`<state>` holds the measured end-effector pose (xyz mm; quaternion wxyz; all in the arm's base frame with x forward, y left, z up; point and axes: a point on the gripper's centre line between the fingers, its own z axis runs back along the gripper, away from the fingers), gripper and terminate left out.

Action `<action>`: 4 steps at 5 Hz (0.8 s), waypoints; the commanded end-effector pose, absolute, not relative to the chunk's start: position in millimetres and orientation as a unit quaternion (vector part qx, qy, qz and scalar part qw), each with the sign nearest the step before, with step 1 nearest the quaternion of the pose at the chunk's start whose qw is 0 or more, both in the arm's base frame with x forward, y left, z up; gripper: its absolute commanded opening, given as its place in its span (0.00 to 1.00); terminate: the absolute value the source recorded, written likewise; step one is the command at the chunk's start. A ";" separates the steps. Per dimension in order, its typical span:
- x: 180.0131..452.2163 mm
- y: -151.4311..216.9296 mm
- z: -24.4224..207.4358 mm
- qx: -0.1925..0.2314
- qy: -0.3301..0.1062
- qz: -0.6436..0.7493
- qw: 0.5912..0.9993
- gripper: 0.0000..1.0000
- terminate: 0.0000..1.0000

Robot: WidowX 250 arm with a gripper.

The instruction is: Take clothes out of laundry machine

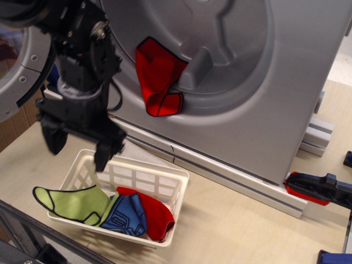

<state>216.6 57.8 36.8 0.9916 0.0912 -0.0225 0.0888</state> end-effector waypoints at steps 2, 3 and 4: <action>284.8 73.0 60.0 0.061 -0.194 0.188 0.961 1.00 0.00; 304.9 73.7 62.0 0.045 -0.224 0.190 0.955 1.00 0.00; 323.5 62.7 70.2 0.041 -0.236 0.176 0.955 1.00 0.00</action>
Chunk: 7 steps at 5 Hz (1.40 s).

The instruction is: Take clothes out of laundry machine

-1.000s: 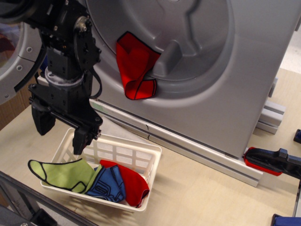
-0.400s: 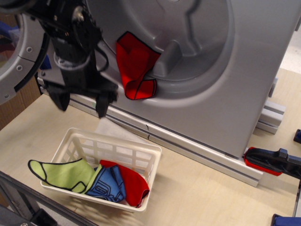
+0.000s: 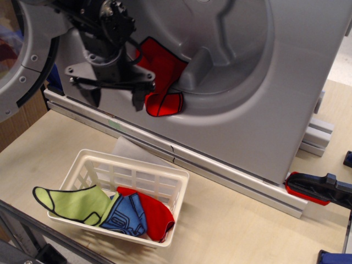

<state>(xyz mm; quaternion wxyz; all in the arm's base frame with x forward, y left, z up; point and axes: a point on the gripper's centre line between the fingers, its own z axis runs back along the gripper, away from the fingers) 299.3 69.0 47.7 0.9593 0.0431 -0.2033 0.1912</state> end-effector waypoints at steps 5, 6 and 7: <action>352.7 45.9 37.7 0.052 -0.186 0.110 0.975 1.00 0.00; 351.5 48.1 36.5 0.071 -0.189 0.114 0.973 0.00 0.00; 354.4 46.8 41.4 0.087 -0.189 0.113 0.972 0.00 0.00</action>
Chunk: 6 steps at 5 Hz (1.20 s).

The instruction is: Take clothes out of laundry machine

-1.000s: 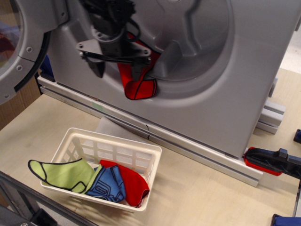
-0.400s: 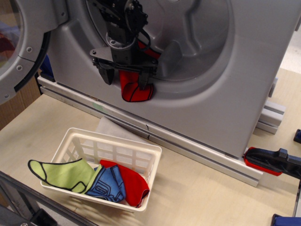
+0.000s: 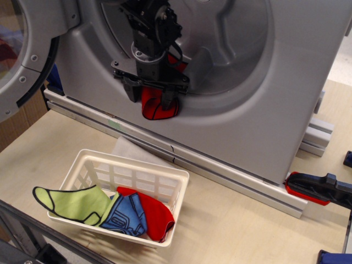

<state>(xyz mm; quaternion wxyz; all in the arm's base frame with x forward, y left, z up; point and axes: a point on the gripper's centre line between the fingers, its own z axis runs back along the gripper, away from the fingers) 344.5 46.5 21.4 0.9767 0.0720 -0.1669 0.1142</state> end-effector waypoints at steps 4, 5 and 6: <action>300.2 44.3 89.8 0.136 -0.152 0.139 0.969 0.00 0.00; 271.0 30.0 87.8 0.110 -0.095 0.151 0.978 0.00 0.00; 246.5 7.9 73.8 0.106 -0.070 0.116 0.985 0.00 0.00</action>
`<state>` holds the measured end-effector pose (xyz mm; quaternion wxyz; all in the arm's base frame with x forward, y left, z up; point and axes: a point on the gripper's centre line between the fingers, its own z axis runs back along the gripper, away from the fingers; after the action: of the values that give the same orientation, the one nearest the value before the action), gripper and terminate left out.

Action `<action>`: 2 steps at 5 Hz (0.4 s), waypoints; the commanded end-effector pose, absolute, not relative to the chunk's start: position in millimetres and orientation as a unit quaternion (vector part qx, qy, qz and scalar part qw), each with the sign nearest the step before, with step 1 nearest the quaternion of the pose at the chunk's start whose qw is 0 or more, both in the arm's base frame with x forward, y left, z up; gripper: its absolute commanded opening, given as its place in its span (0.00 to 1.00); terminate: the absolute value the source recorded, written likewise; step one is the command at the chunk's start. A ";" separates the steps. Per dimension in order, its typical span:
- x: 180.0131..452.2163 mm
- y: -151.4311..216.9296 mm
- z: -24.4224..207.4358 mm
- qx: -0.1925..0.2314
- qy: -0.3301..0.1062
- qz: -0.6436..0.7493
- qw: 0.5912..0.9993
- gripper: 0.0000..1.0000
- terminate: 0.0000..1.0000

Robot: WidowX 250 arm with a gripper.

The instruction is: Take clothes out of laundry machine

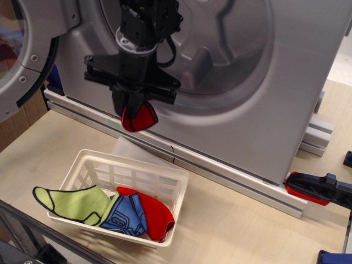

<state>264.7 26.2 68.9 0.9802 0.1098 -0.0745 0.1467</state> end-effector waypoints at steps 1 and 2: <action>226.4 1.2 58.4 0.108 -0.041 0.108 0.987 0.00 0.00; 208.8 -8.3 38.3 0.104 -0.020 0.111 0.988 0.00 0.00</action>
<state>205.6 -8.5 24.5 0.9880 0.1050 -0.0059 0.1128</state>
